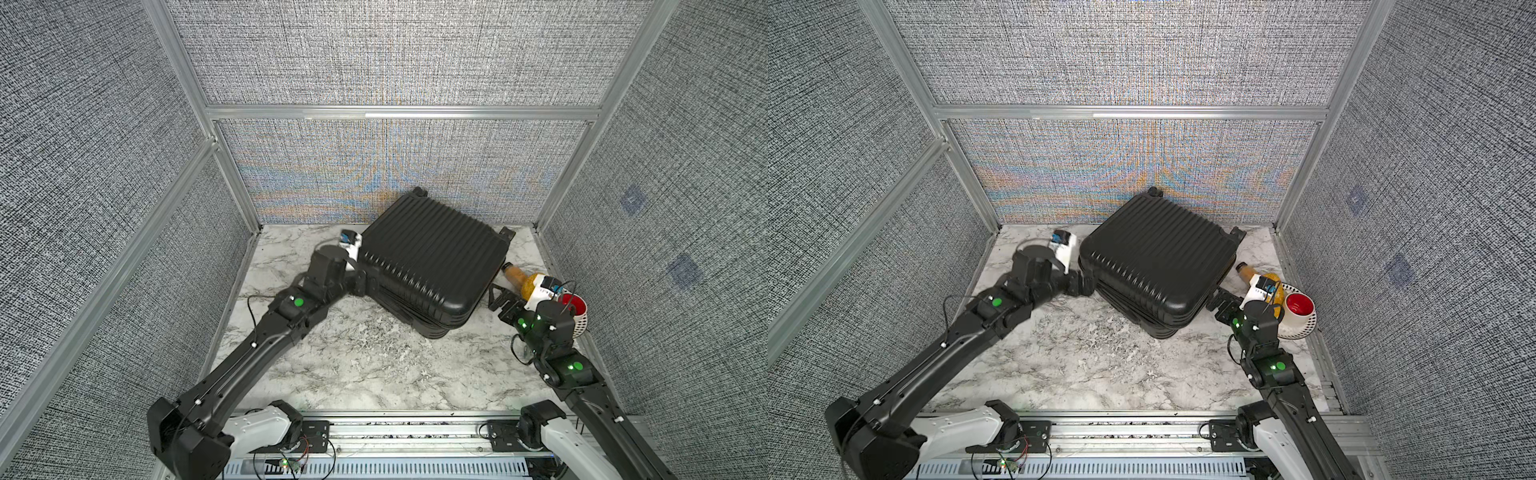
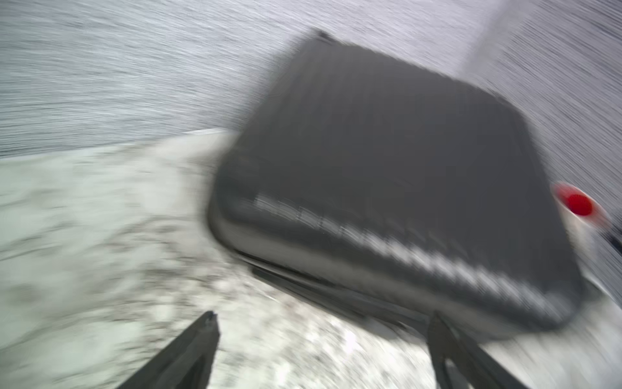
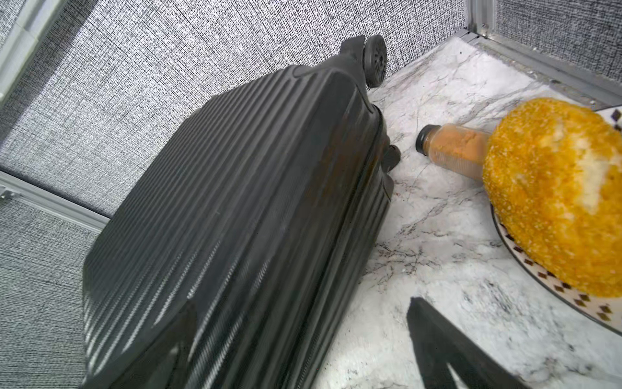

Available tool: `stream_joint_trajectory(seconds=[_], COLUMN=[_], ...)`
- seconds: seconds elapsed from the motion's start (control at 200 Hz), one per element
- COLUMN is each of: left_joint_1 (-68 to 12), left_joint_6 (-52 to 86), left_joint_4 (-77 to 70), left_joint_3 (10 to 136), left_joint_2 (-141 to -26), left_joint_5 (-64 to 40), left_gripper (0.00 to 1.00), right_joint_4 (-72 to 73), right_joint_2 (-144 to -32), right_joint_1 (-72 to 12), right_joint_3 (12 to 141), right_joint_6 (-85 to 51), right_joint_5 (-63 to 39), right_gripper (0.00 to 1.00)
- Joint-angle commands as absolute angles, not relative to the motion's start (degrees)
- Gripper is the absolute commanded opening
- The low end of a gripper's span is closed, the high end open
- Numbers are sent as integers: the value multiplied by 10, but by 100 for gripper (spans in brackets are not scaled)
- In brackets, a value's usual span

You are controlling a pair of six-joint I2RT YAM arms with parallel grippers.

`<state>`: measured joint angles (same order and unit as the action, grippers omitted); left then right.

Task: Open the suitcase zippers
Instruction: Adjust the suitcase at the center of the board.

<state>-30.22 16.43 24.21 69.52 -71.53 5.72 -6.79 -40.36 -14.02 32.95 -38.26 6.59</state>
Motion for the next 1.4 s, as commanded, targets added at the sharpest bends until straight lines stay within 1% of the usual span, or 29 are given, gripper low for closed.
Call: stream_joint_trajectory(seconds=[0.0,0.07,0.17,0.285,0.335,0.375,0.43,0.53,0.726,0.966,1.131,1.396], left_joint_1=[-243,-210,-170,-157,-155,-153,-153,-153,-154,-161,-182,-212], left_joint_6=[142,136,139,123,104,97,102,111,126,143,154,201], left_joint_4=[292,298,320,365,383,393,399,395,348,276,245,200], left_joint_3=[775,839,937,1034,1070,1091,1110,1105,1040,902,801,644], left_joint_2=[-794,-863,-963,-1056,-1093,-1117,-1144,-1168,-1144,-1039,-945,-783], left_joint_5=[51,15,-64,-129,-180,-230,-274,-288,-333,-412,-411,-364], left_gripper=[100,100,100,100,100,100,100,100,100,100,100,99], right_joint_4=[-100,-111,-80,-47,-42,-37,-31,-20,-10,16,28,37], right_joint_2=[-453,-484,-522,-576,-606,-629,-659,-699,-748,-777,-800,-859], right_joint_1=[-136,-132,-118,-86,-79,-77,-78,-78,-76,-77,-77,-94], right_joint_3=[381,411,424,437,451,464,488,508,523,532,540,578], right_joint_6=[-404,-424,-420,-429,-428,-420,-407,-393,-381,-337,-309,-275], right_joint_5=[34,36,10,-32,-47,-56,-64,-73,-89,-185,-258,-369], right_gripper=[98,98,98,98,98,98,98,98,98,98,98,98])
